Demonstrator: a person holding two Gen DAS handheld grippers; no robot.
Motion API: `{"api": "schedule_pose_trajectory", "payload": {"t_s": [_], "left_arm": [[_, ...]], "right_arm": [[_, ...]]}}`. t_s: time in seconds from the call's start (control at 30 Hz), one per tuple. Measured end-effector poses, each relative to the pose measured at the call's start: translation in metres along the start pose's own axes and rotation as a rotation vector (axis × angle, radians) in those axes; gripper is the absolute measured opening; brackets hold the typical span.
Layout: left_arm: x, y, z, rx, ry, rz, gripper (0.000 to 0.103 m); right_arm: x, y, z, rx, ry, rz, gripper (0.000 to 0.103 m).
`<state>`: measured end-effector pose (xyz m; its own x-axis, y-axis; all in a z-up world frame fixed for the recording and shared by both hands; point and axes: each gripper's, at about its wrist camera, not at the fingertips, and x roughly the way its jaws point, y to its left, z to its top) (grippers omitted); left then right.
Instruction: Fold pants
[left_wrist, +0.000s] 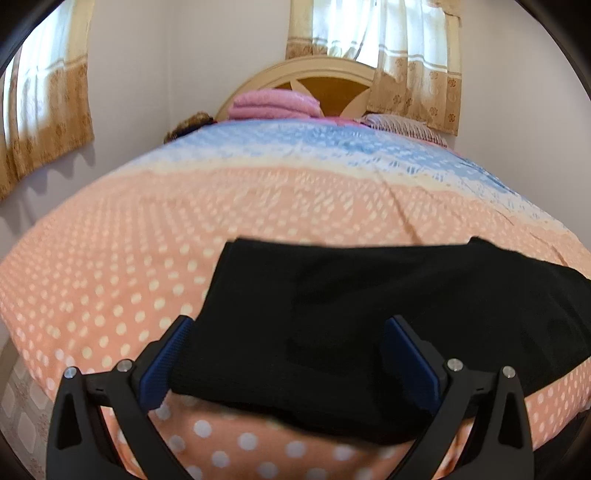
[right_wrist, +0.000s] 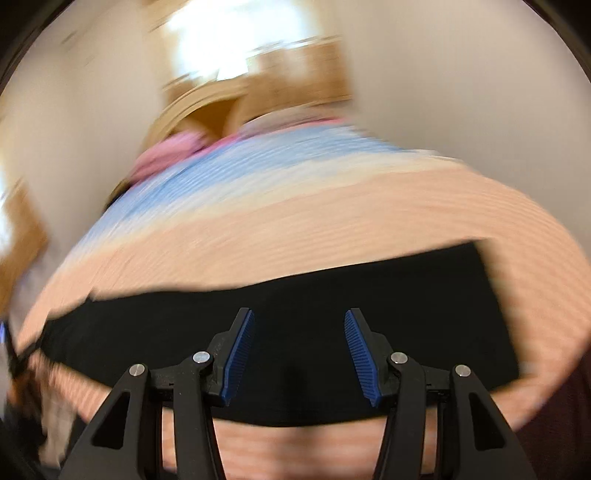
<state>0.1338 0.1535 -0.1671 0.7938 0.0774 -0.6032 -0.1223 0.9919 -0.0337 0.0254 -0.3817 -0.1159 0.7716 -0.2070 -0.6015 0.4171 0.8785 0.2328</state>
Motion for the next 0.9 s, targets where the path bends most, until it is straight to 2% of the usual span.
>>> {"api": "schedule_pose_trajectory", "payload": {"t_s": [0.07, 0.13, 0.2, 0.37, 0.5, 0.6, 0.73, 0.77, 0.83, 0.87, 0.9], "left_arm": [[-0.004, -0.009, 0.004, 0.013, -0.013, 0.006, 0.103], [-0.008, -0.019, 0.008, 0.037, -0.037, 0.032, 0.103], [-0.008, -0.025, 0.011, 0.057, -0.036, 0.058, 0.103], [-0.009, -0.023, 0.011, 0.074, -0.026, 0.15, 0.103], [-0.015, -0.002, 0.006, 0.072, -0.01, 0.227, 0.103], [-0.023, 0.02, 0.004, 0.028, -0.009, 0.289, 0.103], [-0.036, 0.033, 0.008, -0.012, -0.039, 0.309, 0.103], [-0.039, 0.031, 0.01, -0.014, -0.049, 0.299, 0.103], [-0.043, 0.019, 0.014, -0.007, -0.068, 0.266, 0.103], [-0.045, 0.01, 0.016, 0.003, -0.072, 0.243, 0.103], [-0.043, 0.003, 0.018, 0.014, -0.074, 0.224, 0.103]], "right_arm": [[-0.016, -0.048, 0.006, 0.119, -0.036, -0.06, 0.053], [-0.024, -0.077, 0.007, 0.182, -0.059, -0.082, 0.053], [-0.023, -0.094, 0.006, 0.204, -0.046, -0.09, 0.053], [-0.003, -0.106, 0.001, 0.19, 0.003, -0.049, 0.053], [0.009, -0.108, 0.006, 0.167, -0.003, -0.008, 0.053], [0.018, -0.108, 0.012, 0.162, 0.008, 0.033, 0.053], [0.029, -0.111, 0.017, 0.179, 0.025, 0.084, 0.051], [0.031, -0.111, 0.017, 0.18, 0.033, 0.104, 0.049], [0.032, -0.112, 0.017, 0.182, 0.047, 0.136, 0.037], [0.034, -0.112, 0.016, 0.19, 0.063, 0.165, 0.026], [0.036, -0.112, 0.015, 0.203, 0.076, 0.207, 0.019]]}}
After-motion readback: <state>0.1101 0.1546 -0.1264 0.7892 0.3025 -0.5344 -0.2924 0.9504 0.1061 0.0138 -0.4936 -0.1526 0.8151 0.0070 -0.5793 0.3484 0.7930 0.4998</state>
